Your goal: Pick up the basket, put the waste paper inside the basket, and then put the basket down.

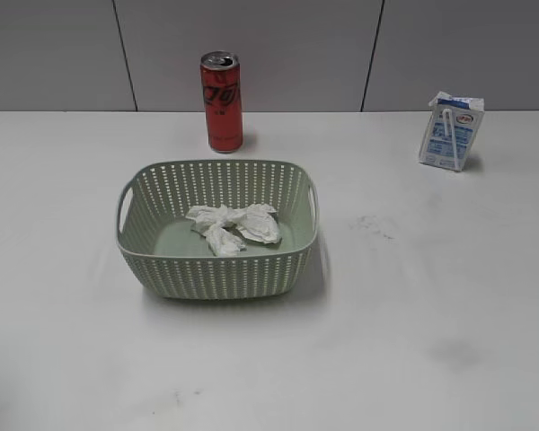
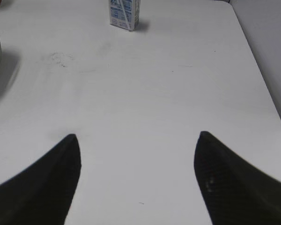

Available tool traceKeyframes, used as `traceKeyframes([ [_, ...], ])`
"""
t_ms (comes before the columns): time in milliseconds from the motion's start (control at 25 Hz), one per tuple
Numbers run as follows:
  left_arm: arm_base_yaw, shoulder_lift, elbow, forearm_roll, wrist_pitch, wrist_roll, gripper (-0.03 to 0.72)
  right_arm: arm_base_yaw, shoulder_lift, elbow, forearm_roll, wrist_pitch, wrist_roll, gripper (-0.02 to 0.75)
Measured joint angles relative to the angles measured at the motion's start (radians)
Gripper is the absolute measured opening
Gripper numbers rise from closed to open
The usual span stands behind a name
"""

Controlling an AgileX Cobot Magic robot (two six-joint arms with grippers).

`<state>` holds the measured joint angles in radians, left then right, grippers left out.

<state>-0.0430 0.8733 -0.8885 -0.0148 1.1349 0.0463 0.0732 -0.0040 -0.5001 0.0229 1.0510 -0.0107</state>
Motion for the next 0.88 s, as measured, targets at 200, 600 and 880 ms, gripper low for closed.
traceKeyframes([
  [200,0.0,-0.241,0.173,0.0,-0.017,0.0,0.589,0.0,0.0,0.0,0.0,0.0,0.0,0.57],
  [600,0.0,-0.636,0.393,-0.005,-0.038,-0.001,0.586,0.0,0.0,0.0,0.0,-0.001,0.0,0.569],
  [880,0.0,-0.79,0.4,-0.007,-0.05,-0.003,0.586,0.0,0.0,0.0,0.0,-0.001,0.0,0.569],
])
